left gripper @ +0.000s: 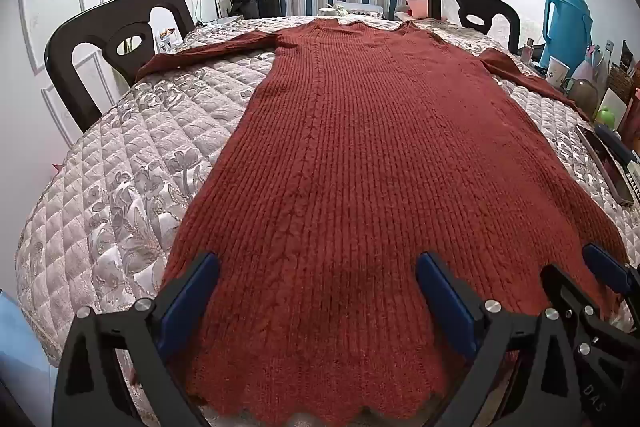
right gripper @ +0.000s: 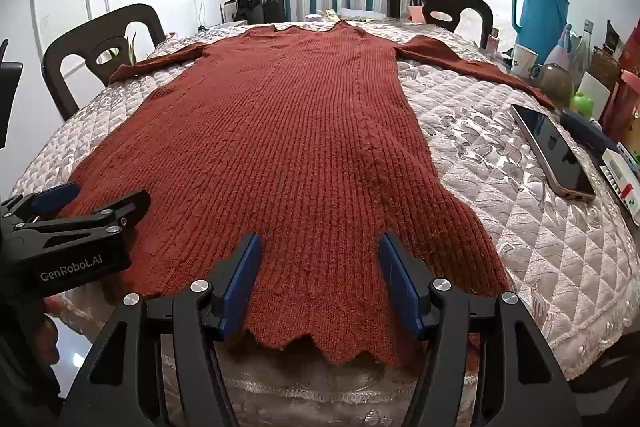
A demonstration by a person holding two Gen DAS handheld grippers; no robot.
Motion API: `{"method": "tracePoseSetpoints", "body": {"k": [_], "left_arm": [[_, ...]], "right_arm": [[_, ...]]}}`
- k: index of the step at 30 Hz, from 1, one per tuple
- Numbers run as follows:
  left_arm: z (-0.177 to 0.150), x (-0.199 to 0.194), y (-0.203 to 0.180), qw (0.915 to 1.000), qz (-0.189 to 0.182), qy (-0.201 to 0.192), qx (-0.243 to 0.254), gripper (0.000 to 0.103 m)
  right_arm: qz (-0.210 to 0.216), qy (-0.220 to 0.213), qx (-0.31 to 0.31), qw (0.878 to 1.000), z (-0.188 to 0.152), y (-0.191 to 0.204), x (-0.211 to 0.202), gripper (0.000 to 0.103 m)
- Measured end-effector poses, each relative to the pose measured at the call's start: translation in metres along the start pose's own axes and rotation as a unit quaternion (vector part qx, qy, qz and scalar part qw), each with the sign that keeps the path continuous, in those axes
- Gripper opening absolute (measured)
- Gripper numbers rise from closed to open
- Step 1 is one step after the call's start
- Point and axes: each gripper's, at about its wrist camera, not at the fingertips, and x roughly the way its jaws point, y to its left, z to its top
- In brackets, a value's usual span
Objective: Fold small clothes
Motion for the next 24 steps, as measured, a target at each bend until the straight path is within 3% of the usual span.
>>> {"method": "tracePoseSetpoints", "body": {"k": [24], "left_arm": [[0.0025,0.0017,0.0005,1.0000,0.002,0.001,0.000,0.102]], "right_arm": [[-0.001,-0.002,-0.001,1.000,-0.0013,-0.0001,-0.0001,0.061]]}}
